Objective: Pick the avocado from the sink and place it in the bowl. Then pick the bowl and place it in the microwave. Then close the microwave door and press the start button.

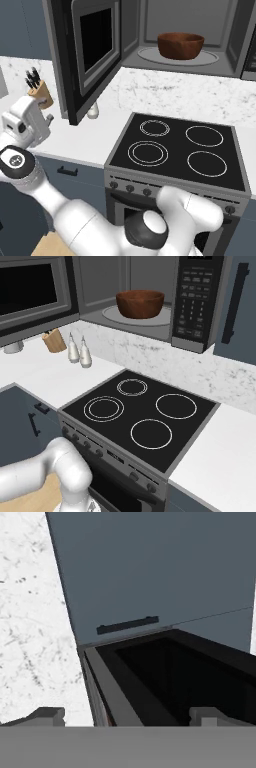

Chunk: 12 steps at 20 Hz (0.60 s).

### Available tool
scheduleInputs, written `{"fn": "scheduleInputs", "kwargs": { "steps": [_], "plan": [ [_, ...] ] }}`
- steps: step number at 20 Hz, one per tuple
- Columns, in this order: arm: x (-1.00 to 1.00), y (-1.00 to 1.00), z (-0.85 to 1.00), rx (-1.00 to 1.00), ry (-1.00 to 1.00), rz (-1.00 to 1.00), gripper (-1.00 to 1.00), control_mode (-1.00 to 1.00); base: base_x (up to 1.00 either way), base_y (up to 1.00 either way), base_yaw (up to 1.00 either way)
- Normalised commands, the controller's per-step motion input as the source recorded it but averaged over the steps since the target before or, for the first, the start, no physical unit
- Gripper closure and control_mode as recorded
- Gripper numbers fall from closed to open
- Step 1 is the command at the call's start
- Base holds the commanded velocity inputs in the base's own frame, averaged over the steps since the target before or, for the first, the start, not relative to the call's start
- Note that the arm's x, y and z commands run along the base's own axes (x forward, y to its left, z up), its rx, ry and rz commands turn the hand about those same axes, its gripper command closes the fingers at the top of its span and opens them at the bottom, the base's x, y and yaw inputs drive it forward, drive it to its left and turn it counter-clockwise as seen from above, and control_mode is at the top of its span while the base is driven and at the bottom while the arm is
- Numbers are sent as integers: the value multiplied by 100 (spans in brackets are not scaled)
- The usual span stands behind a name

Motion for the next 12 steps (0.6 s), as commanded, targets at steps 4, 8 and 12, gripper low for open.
{"fn": "scheduleInputs", "kwargs": {
  "steps": [4, 8, 12],
  "plan": [
    [7, -55, 34, 7, -10, 0, -100, -100, 0, 0, 0],
    [0, -65, 64, 11, -17, 1, -100, -100, 0, 0, 0],
    [-6, -75, 61, 13, -21, 3, -100, -100, 0, 0, 0]
  ]
}}
